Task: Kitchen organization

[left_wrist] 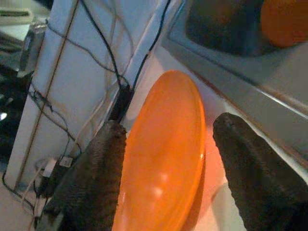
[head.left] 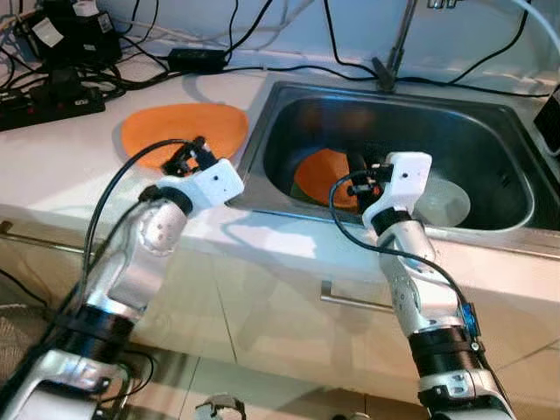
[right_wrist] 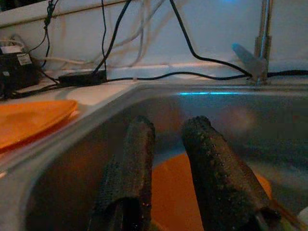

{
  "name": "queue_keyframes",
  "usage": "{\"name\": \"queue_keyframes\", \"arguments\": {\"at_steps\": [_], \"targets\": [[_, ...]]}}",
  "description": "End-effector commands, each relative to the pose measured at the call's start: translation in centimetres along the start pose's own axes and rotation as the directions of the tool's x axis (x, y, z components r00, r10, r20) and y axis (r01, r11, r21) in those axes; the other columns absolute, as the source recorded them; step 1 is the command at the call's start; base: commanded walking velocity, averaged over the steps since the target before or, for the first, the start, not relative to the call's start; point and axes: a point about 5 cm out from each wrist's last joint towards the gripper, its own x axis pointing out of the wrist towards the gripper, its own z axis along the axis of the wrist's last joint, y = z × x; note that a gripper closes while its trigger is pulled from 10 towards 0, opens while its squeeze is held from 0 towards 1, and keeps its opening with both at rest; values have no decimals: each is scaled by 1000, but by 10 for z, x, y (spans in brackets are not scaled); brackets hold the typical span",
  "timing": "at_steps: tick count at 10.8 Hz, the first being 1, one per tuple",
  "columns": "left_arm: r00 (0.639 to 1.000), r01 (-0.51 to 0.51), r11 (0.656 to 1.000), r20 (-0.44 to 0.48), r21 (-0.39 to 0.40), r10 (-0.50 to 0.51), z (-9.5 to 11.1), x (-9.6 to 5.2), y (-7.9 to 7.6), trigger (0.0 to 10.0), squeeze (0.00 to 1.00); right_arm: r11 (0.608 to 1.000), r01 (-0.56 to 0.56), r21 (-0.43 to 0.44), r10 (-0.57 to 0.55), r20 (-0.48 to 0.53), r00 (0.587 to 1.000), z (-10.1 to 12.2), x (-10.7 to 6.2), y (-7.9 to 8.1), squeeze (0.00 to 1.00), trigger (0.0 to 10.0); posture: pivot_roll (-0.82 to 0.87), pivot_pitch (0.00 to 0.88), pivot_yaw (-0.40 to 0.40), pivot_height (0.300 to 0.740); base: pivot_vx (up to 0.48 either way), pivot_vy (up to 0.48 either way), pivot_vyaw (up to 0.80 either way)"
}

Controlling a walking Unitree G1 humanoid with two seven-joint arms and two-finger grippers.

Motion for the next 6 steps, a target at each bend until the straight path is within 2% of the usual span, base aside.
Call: {"name": "queue_keyframes", "arguments": {"at_steps": [1,3,6], "targets": [[999,44,999,0,22,-44,2,-2,-2,10000,0,1000,14,-1,-14,-2,1000,1,2,-3,0,10000,131,26,-6,740,0,0,0],[992,105,991,-72,85,-99,-8,-4,-5,10000,0,1000,21,-1,-21,-1,1000,1,3,-4,0,10000,129,29,-3,740,0,0,0],[982,143,977,-142,161,-120,-17,-3,-2,10000,0,1000,27,4,-27,-2,1000,1,3,-5,0,10000,126,32,-2,740,0,0,0]]}}
